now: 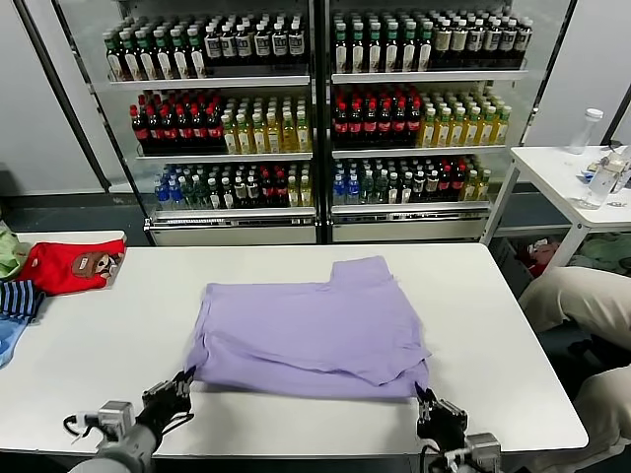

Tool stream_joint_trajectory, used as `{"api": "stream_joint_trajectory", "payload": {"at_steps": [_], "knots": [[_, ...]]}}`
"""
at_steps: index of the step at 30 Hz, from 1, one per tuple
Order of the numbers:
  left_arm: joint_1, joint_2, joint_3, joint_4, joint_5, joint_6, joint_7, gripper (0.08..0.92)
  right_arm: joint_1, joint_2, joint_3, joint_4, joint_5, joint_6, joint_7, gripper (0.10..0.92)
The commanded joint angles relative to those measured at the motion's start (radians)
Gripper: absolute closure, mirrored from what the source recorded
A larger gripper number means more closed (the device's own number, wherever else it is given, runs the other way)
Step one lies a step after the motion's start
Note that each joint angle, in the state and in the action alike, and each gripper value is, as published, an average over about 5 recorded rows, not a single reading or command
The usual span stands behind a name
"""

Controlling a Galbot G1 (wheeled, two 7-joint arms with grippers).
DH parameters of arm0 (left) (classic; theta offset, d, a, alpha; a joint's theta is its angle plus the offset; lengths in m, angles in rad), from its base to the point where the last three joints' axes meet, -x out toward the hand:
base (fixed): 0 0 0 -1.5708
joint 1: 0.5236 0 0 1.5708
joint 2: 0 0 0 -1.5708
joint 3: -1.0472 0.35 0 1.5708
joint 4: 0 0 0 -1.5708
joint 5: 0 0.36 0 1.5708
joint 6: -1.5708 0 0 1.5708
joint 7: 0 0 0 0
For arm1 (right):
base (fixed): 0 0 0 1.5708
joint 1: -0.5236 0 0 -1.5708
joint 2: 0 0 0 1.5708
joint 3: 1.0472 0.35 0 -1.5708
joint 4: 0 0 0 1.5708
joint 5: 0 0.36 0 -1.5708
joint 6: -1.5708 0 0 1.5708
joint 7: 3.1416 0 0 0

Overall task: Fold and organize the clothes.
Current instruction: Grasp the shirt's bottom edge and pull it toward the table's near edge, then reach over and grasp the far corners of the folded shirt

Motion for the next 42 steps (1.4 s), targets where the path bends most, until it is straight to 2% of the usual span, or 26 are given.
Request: {"api": "stream_joint_trajectory", "payload": {"at_steps": [1,3,6,9,12,15,18,26,29,34,42], "knots": [[0.143,0.017,-0.035,-0.075,0.035,0.000,0.002,0.894,-0.100,-0.006,0.004,0.081,-0.047,0.005,0.000,0.888],[0.141,0.014,-0.032,-0.054,0.069,-0.003,0.007,0.880,-0.090,-0.007,0.011,0.099,-0.048,0.004,-0.002,0.867],[0.122,0.010,-0.040,-0.040,0.091,-0.004,0.009,0.815,-0.074,-0.017,0.043,0.150,-0.037,-0.001,-0.003,0.795],[0.113,0.008,-0.076,-0.082,0.088,-0.002,0.009,0.729,-0.031,-0.028,0.078,0.188,-0.010,-0.016,-0.004,0.709],[0.089,0.009,-0.116,-0.132,0.084,-0.002,0.008,0.643,0.077,-0.036,0.086,0.159,0.024,-0.041,-0.005,0.623],[0.018,0.016,-0.124,-0.136,0.069,-0.007,0.009,0.556,0.257,-0.030,0.057,0.062,0.072,-0.092,0.005,0.536],[-0.095,0.027,-0.088,-0.076,0.033,-0.005,0.023,0.470,0.477,-0.008,-0.001,-0.063,0.140,-0.158,0.024,0.450],[-0.491,0.042,0.066,0.235,0.017,0.015,0.128,0.239,0.926,0.068,-0.161,-0.458,0.172,-0.177,0.051,0.233],[-0.593,0.043,0.106,0.343,0.027,0.019,0.154,0.189,1.018,0.116,-0.188,-0.606,0.160,-0.176,0.052,0.207],[-0.735,0.034,0.163,0.543,0.070,0.018,0.206,0.178,1.133,0.200,-0.204,-0.830,0.134,-0.166,0.042,0.203],[-0.857,0.019,0.210,0.748,0.126,0.003,0.286,0.177,1.233,0.326,-0.193,-1.118,0.020,-0.083,-0.017,0.202]]}}
